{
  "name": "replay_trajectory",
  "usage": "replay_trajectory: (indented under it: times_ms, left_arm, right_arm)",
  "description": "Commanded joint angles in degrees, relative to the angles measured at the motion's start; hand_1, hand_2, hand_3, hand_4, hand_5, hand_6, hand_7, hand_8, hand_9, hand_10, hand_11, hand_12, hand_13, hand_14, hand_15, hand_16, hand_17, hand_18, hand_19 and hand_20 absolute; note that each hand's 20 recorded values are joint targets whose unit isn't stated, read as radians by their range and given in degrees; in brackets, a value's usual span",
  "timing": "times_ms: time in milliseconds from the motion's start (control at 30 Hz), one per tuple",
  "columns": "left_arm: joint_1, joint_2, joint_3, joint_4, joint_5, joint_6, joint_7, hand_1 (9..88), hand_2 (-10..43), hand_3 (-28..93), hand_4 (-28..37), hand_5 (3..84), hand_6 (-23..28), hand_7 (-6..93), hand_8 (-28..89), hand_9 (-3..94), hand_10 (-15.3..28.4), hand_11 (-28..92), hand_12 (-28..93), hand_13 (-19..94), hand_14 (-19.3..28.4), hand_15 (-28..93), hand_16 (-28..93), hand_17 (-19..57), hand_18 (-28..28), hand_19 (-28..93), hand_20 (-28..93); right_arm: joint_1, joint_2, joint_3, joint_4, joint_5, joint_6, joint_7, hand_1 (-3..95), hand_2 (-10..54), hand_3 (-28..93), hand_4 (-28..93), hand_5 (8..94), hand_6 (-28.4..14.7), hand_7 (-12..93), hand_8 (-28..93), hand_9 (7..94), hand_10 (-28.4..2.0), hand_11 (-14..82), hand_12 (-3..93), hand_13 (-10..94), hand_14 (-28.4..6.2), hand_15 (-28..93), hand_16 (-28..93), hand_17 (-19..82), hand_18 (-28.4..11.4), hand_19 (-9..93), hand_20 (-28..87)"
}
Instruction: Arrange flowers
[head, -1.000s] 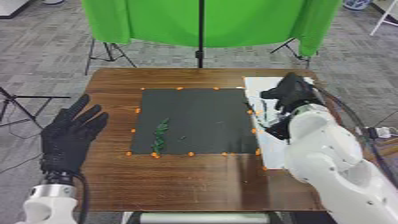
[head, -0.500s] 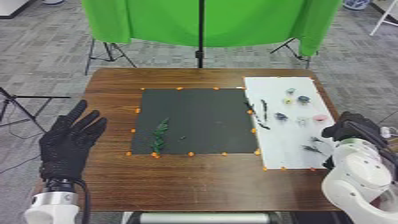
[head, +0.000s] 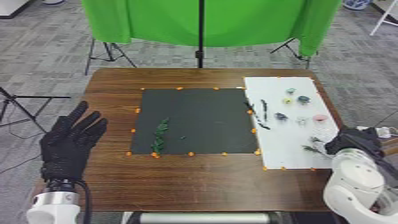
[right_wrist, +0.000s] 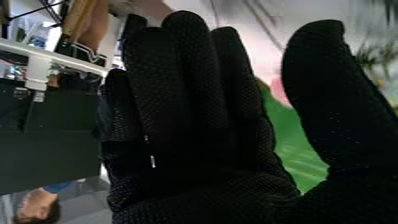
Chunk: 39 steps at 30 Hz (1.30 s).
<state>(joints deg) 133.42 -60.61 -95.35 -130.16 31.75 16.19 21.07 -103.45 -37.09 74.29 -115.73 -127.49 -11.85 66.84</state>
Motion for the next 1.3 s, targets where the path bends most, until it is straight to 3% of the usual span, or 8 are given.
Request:
replay_trajectory:
  times_ms: [33, 267, 567, 733, 1033, 1133, 1167, 1300]
  left_arm:
    - [-0.23, -1.39, 0.03, 0.52, 0.76, 0.07, -2.39, 19.2, 11.3, 79, -28.3, 37.4, 9.6, 10.5, -9, 33.8, 20.2, 25, 10, 24, 27.1, 50, -10, -10.3, 24.5, 54, 8]
    - [-0.61, -1.27, 0.12, 0.52, 0.9, -0.28, -2.44, 19.6, 10.8, 79, -28.3, 37.3, 9.6, 10.5, -9, 33.7, 20.2, 25, 10, 24, 27.0, 50, -10, -10.3, 24.5, 54, 8]
    - [0.11, -1.25, -0.53, 0.05, 1.12, -0.21, -2.61, 19.8, 10.5, 79, -28.3, 37.2, 9.5, 10.6, -9, 33.7, 20.2, 25, 10, 24, 27.0, 50, -10, -10.3, 24.5, 54, 8]
    - [-0.08, -1.14, -1.03, -0.12, 1.27, -0.38, -2.59, 19.9, 10.4, 79, -28.3, 37.1, 9.5, 10.8, -9, 33.6, 20.2, 25, 10, 24, 27.0, 50, -10, -10.3, 24.5, 54, 8]
    - [-0.63, -0.7, -0.88, -0.29, 1.59, -0.59, -3.06, 20.0, 10.4, 79, -28.3, 37.1, 9.5, 11.0, -9, 33.6, 20.4, 24, 10, 24, 27.0, 50, -10, -10.3, 24.5, 54, 8]
    - [-1.27, -0.76, -0.91, -0.04, 2.09, -1.21, -3.94, 20.1, 10.4, 79, -28.3, 37.1, 9.5, 11.1, -9, 33.6, 20.3, 24, 10, 24, 27.0, 50, -10, -10.3, 24.5, 54, 8]
    - [-1.1, 0.03, -0.31, 0.01, 1.44, -0.45, -2.78, 20.1, 10.4, 79, -28.3, 37.1, 9.5, 11.1, -9, 33.6, 20.3, 24, 10, 24, 27.0, 50, -10, -10.3, 24.5, 54, 8]
    - [-0.99, -0.45, -1.11, -0.08, 1.95, -0.25, -3.99, 20.1, 10.4, 79, -28.3, 37.1, 9.6, 11.0, -9, 33.6, 20.3, 25, 10, 24, 27.0, 50, -10, -10.3, 24.5, 54, 8]
  right_arm:
    - [2.69, 0.65, -3.91, 3.54, 0.89, -1.87, 0.79, 42.0, -9.5, 75, -28, 70.4, -4.3, 17, -12, 74.5, -17.0, 32.6, 15.8, 68, -14.2, 67, 9, 35, -23.7, 93, 25]
    - [4.03, 1.36, -6.61, 4.39, -3.14, 3.88, -0.04, 54.7, -9.5, 67, -28, 85.6, -0.8, 20, 4, 86.8, -12.8, 34.1, 22.1, 78, -9.8, 65, 13, 42, -22.3, 93, 34]
    - [6.74, 0.39, -6.49, -2.65, -7.92, 9.59, -2.27, 55.3, -9.5, 70, -28, 89.1, -0.5, 21, 6, 90.4, -12.3, 35.7, 22.8, 82, -9.2, 66, 14, 46, -22.6, 93, 42]
    - [15.9, -4.91, -13.06, -7.04, -6.85, 10.79, -5.45, 55.0, -9.5, 71, -28, 90.0, -1.4, 20, 7, 91.1, -11.7, 36.4, 22.8, 83, -9.4, 67, 14, 47, -23.0, 93, 45]
    - [32.53, -23.62, -31.67, 0.9, -8.55, 3.44, -13.97, 54.4, -9.5, 72, -28, 90.8, -1.7, 18, 8, 91.8, -11.0, 37.5, 23.0, 84, -9.2, 68, 15, 48, -23.3, 93, 49]
    - [35.11, -26.62, -36.93, 4.64, -8.98, 1.36, -14.56, 54.4, -9.5, 71, -28, 90.9, -1.6, 18, 8, 91.7, -11.3, 38.8, 22.2, 84, -9.3, 68, 15, 48, -23.5, 93, 49]
    - [35.48, -27.04, -38.05, 5.4, -8.93, 0.03, -14.8, 53.9, -9.5, 71, -28, 91.1, -1.6, 19, 9, 91.8, -11.5, 40.2, 21.4, 84, -9.5, 69, 15, 48, -23.5, 93, 50]
    - [36.64, -29.36, -40.75, 8.5, -7.4, -2.23, -14.33, 53.2, -9.5, 71, -28, 91.7, -1.6, 19, 9, 92.1, -11.7, 41.5, 20.7, 84, -9.7, 70, 16, 48, -23.7, 93, 51]
